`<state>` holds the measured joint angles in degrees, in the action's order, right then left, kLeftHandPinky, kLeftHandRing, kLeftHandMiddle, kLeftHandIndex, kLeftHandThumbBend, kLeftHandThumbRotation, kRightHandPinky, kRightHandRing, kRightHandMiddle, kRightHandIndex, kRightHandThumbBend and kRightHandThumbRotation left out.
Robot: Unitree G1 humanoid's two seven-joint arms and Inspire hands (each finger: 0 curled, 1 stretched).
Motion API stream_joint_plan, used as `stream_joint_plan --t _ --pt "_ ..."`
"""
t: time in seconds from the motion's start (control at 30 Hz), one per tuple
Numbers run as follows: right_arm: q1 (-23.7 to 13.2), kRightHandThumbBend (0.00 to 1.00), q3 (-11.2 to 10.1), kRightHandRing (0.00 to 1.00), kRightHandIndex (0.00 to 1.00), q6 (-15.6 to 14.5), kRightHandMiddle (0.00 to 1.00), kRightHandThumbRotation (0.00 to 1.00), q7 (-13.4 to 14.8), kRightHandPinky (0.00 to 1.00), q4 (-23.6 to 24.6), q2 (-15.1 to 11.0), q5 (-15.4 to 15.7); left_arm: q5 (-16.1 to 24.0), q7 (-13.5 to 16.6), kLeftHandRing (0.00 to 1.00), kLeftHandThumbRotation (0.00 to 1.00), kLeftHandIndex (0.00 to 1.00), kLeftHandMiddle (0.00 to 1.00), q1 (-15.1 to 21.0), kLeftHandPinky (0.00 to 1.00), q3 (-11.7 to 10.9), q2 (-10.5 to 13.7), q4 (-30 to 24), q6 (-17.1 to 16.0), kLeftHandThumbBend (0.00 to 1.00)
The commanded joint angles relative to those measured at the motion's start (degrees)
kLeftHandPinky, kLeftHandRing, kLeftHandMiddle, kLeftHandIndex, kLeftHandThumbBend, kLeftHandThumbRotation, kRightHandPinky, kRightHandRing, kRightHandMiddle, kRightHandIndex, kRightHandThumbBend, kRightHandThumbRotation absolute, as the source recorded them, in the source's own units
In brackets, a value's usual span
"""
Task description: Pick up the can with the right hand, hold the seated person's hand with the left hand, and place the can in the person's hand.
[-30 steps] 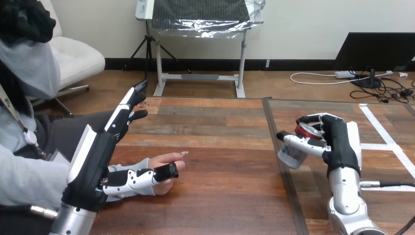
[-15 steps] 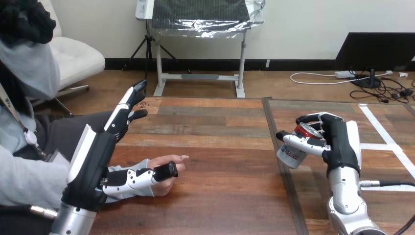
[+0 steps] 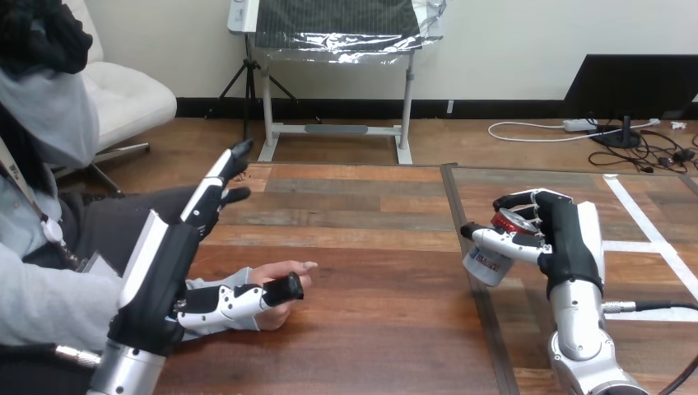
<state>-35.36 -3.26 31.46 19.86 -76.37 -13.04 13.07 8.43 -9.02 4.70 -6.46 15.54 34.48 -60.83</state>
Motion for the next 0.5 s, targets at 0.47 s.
stream_joint_plan --t 0.47 --pt "-5.8 0.85 3.7 0.41 0.5 2.7 0.48 0.0 4.0 0.36 2.4 -2.6 4.7 8.4 2.2 0.96 0.51 0.96 0.96 3.6 0.88 0.3 6.5 -5.3 5.5 1.0"
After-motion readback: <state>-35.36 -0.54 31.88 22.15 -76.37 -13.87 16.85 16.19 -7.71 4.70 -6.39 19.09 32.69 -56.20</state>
